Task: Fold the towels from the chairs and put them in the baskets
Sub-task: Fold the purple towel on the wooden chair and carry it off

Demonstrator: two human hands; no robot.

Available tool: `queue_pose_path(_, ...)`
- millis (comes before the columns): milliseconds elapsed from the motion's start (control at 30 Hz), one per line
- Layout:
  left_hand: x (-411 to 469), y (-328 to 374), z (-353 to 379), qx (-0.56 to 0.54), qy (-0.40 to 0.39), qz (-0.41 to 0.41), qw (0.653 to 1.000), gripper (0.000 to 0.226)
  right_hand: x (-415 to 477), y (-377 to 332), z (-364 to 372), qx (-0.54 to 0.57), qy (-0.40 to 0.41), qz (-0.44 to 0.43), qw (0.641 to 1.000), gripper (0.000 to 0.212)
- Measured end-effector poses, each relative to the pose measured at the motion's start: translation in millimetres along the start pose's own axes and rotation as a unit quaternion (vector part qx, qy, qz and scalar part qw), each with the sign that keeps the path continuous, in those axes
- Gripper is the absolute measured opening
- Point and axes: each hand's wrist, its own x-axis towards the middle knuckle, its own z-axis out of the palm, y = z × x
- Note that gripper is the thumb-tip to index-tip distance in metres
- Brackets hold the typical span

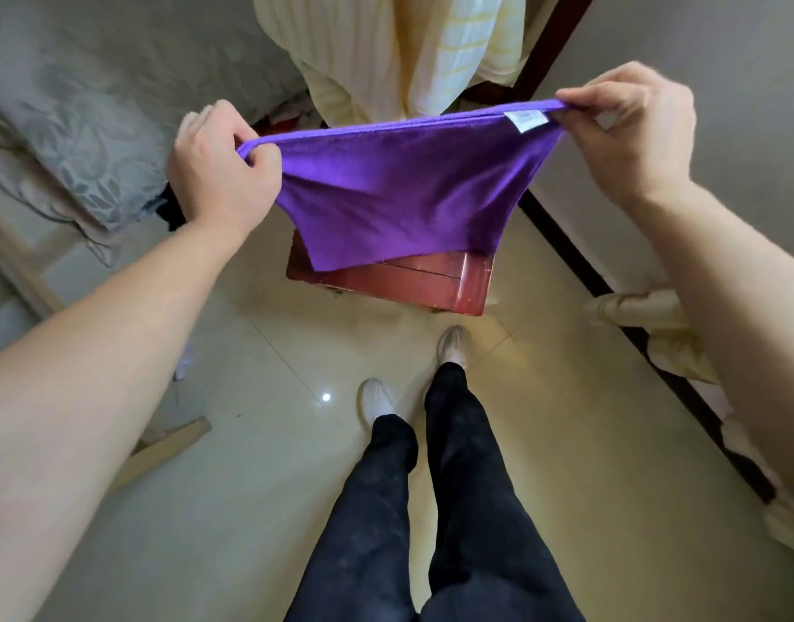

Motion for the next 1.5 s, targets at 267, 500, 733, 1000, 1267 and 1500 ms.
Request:
queue_pose_path(267, -2, 6, -36, -0.005, -0.17, -0.007, 0.985, 0.009, -1, -8, -37, -0.053, -0.181, -0.01, 0.982, 0.026)
queue_pose_path(500, 33, 17, -46, -0.19, -0.1, -0.106, 0.971, 0.009, 7, -13, -44, 0.033, -0.028, 0.003, 0.999, 0.033)
queue_pose_path(733, 52, 22, -31, -0.217, -0.139, -0.14, 0.956, 0.024, 29, -2, -25, -0.034, -0.097, 0.041, 0.994, 0.039)
queue_pose_path(1000, 23, 38, -37, -0.146, 0.016, -0.071, 0.987, 0.013, -16, -12, -26, -0.054, 0.022, 0.011, 0.998, 0.033)
queue_pose_path(1267, -100, -41, 38, 0.055, -0.218, 0.07, 0.972, 0.009, -121, 41, 60, -0.115, -0.203, -0.014, 0.972, 0.028)
queue_pose_path(1500, -186, -83, 88, 0.146, -0.445, -0.002, 0.884, 0.029, -192, 60, 126, -0.121, -0.433, 0.034, 0.892, 0.031)
